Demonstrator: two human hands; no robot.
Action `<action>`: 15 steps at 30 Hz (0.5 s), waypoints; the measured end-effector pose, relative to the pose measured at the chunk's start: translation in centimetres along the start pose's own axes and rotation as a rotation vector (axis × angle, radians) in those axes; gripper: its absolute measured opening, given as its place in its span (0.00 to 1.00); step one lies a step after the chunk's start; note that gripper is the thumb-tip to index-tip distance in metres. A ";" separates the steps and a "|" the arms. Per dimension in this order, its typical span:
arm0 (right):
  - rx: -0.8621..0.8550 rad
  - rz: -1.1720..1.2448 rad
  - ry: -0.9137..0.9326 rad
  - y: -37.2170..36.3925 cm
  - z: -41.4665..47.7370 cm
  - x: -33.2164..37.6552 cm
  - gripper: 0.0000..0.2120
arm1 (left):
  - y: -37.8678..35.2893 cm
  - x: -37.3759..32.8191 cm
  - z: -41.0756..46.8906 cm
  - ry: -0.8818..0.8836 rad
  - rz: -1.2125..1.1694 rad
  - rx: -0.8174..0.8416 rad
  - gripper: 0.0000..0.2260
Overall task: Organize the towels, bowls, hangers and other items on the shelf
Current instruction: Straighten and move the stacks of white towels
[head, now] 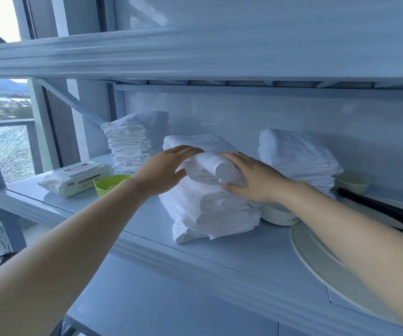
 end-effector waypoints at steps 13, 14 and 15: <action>0.085 -0.223 0.092 -2.1 -0.7 0.9 0.59 | -1.8 0.3 -3.3 -0.137 0.097 0.151 0.46; 0.053 -0.221 0.089 -2.0 -0.7 0.9 0.57 | -2.2 0.3 -3.5 -0.146 0.112 0.187 0.50; 0.020 -0.211 0.084 -2.0 -0.7 0.9 0.54 | -2.5 0.3 -3.6 -0.154 0.127 0.202 0.54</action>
Point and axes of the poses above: each hand's wrist, its own z-axis towards the middle knuckle, its own y-axis out of the back of the hand, x = y × z, the point moved 9 cm from there along z, towards the middle knuckle, and after that the axes turned 2 degrees about -x, right-handed, at the moved point
